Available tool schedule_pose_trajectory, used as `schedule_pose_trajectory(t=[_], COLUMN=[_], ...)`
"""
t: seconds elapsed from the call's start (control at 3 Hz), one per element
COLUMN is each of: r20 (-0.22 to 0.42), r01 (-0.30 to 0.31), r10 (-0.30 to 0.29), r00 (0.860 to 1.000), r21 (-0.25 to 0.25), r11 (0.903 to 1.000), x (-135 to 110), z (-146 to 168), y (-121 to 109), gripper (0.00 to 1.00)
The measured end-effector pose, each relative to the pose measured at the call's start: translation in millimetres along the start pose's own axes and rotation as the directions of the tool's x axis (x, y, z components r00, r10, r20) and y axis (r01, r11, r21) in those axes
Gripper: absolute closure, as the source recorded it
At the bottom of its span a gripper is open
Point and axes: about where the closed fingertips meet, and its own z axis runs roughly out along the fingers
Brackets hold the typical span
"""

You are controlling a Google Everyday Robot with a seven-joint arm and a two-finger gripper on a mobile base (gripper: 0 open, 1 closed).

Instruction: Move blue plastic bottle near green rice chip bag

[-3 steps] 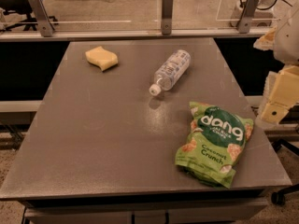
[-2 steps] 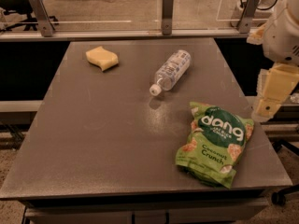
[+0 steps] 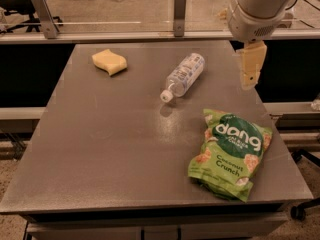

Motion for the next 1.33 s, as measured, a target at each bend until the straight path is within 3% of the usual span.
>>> schedule_pose_trajectory(t=[0.33, 0.67, 1.0, 1.33], r20=[0.087, 0.102, 0.142, 0.235], r01=[0.189, 0.260, 0.295, 0.449], r10=[-0.191, -0.266, -0.298, -0.435], r00=[0.978, 0.958, 0.944, 0.869], r21=[0.023, 0.070, 0.042, -0.006], r11=[0.9816, 0.9630, 0.9545, 0.8936], x=[-33, -34, -41, -68], z=[30, 25, 34, 62], y=[-48, -65, -65, -81], gripper=[0.00, 0.00, 0.00, 0.00])
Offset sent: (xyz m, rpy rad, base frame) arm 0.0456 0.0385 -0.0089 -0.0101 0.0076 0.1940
